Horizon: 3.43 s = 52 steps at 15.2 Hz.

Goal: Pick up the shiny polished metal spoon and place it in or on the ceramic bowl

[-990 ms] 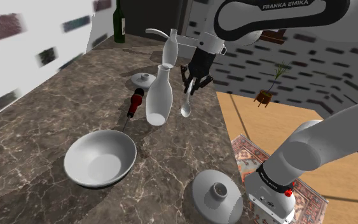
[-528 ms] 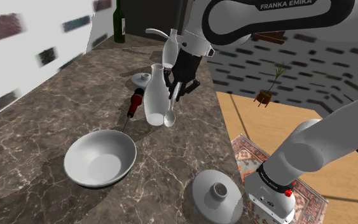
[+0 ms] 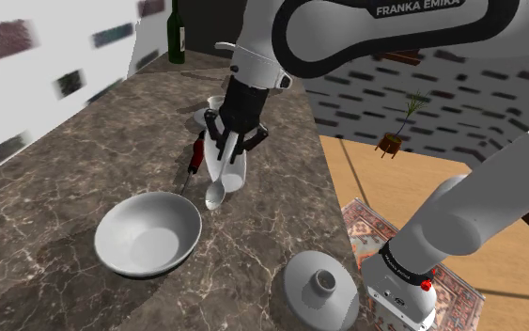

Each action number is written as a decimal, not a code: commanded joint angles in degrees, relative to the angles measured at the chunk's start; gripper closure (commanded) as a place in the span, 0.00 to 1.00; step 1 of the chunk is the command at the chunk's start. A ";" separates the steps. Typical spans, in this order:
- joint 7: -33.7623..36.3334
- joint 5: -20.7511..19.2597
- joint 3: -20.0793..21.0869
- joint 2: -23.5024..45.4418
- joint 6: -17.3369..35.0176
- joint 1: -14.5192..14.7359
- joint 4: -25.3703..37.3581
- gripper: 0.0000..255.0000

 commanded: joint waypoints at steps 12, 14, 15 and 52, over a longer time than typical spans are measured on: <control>26.12 -19.01 9.58 23.43 -0.27 9.64 22.62 1.00; 26.10 -19.15 9.32 23.70 1.19 9.82 21.38 1.00; 26.12 -19.27 9.26 23.86 1.91 9.86 20.79 1.00; 24.72 -18.23 9.23 22.72 4.54 8.72 17.17 0.00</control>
